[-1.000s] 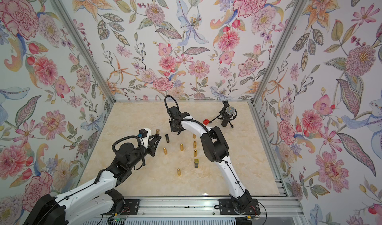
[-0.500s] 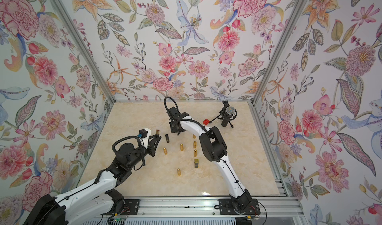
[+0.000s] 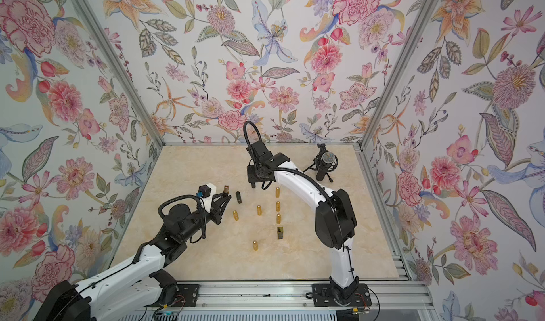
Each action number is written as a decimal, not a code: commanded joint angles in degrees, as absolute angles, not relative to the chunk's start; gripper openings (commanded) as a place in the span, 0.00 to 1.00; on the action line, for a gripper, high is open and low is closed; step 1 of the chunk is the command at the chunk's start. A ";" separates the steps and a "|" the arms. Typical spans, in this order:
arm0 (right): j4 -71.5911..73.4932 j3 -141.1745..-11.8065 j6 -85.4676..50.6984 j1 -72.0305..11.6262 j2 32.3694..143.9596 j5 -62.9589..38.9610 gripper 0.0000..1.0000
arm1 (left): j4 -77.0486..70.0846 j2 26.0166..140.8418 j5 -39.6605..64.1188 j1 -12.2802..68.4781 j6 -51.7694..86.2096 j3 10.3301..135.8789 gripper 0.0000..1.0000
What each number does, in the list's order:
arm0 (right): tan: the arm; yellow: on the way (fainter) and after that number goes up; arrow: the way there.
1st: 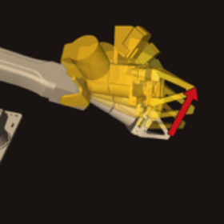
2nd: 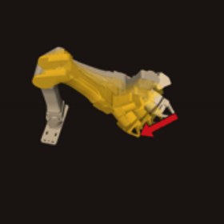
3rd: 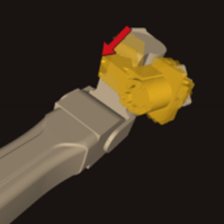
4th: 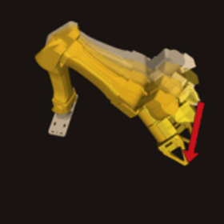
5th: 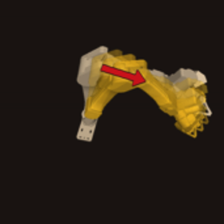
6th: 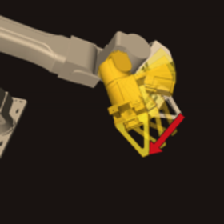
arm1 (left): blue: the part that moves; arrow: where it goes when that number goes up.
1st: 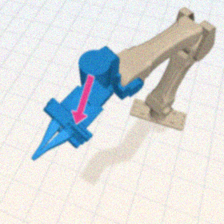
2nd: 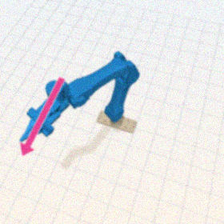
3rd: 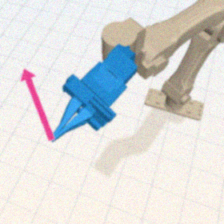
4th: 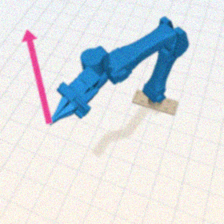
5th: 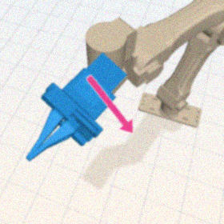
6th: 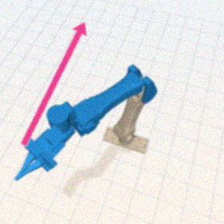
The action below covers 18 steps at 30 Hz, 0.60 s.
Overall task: Open the lipstick cap
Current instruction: Place the cover at the center of the board, then place the lipstick at the center of the board.
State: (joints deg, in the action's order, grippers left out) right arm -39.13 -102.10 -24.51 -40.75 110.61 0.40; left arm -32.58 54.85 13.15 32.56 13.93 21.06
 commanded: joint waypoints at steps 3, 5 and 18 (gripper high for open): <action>-35.92 -92.00 -25.95 -40.63 98.38 -9.06 0.51 | -32.32 57.06 17.83 31.99 12.32 24.37 0.02; -33.62 -87.20 -27.54 -40.52 93.09 -11.62 0.52 | -32.65 58.13 19.06 31.99 12.13 25.19 0.03; -24.24 -79.58 -34.71 -44.95 84.83 -18.60 0.59 | -30.65 65.19 24.80 33.15 8.16 31.06 0.03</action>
State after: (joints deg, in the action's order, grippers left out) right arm -27.44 -79.42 -32.64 -43.79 84.40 -17.87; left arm -31.73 64.42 22.44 32.64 10.52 28.75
